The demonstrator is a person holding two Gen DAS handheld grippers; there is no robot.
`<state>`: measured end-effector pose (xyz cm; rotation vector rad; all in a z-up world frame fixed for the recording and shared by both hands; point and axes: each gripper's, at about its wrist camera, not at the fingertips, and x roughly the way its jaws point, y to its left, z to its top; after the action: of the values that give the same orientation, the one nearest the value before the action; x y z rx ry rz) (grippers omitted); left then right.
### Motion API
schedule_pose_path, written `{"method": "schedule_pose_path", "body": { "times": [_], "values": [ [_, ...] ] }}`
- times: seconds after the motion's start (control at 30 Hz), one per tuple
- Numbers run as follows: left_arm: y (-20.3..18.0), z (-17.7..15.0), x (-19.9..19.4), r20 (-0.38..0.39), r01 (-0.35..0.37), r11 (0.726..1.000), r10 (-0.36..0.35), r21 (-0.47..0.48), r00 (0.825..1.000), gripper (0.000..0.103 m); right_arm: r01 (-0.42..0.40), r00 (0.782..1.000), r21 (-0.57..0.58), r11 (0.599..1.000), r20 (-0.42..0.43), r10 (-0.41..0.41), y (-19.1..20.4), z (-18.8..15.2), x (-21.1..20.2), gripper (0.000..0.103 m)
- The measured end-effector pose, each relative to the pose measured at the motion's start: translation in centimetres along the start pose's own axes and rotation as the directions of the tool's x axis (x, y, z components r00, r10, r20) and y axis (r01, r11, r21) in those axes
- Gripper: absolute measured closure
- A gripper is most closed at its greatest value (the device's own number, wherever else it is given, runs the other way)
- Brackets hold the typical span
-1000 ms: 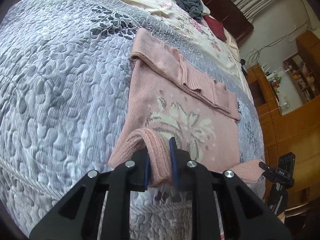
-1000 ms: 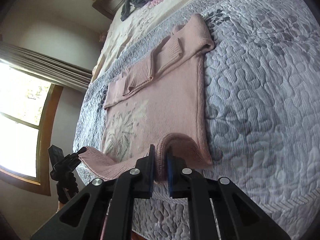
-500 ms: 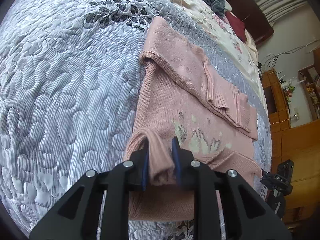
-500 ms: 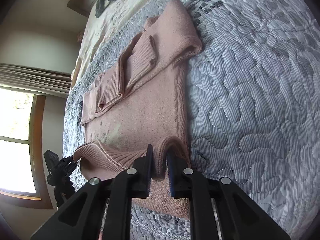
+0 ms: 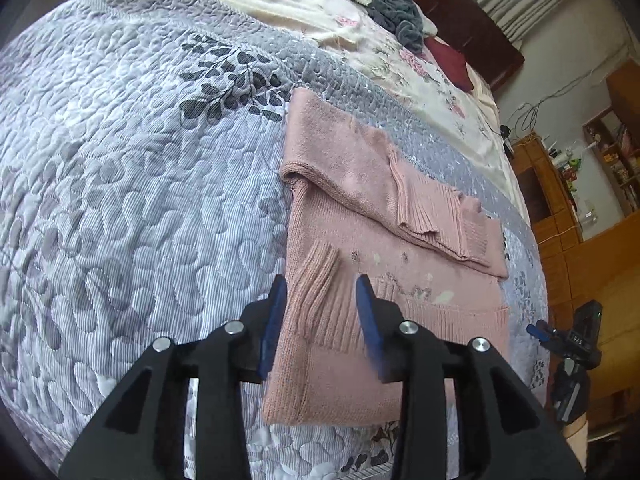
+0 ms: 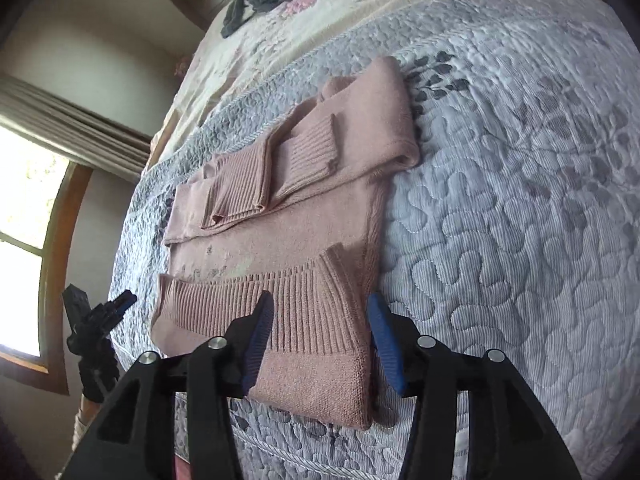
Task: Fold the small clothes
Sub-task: 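Open both grippers and regrasp the folded hem edge, then fold the hem again over the collar with both grippers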
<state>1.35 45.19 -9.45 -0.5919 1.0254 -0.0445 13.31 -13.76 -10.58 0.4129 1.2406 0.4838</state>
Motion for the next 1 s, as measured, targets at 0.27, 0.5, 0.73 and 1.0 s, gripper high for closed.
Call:
{"method": "schedule_pose_path", "body": {
  "times": [0.27,0.5,0.73,1.0],
  "values": [
    [-2.7,-0.3,4.2,-0.072,-0.089,0.973,0.106,0.213,0.992,0.054,0.1,0.991,-0.168,0.981,-0.076,-0.114,2.8,0.7,4.3,0.042],
    [-2.7,-0.8,7.7,-0.115,-0.176,0.942,0.216,0.285,0.97,0.057,0.208,0.961,-0.28,0.937,-0.121,-0.249,3.0,-0.2,8.1,0.042],
    [-2.9,-1.1,7.5,-0.092,-0.218,0.93,0.255,0.294,0.963,0.092,0.217,0.964,-0.302,0.929,-0.085,-0.253,3.1,-1.2,7.6,0.089],
    [-3.7,-3.1,3.0,0.001,-0.15,0.957,0.155,0.247,0.988,0.094,0.159,0.984,-0.299,0.941,-0.026,-0.174,4.5,-3.0,3.3,0.093]
  ]
}}
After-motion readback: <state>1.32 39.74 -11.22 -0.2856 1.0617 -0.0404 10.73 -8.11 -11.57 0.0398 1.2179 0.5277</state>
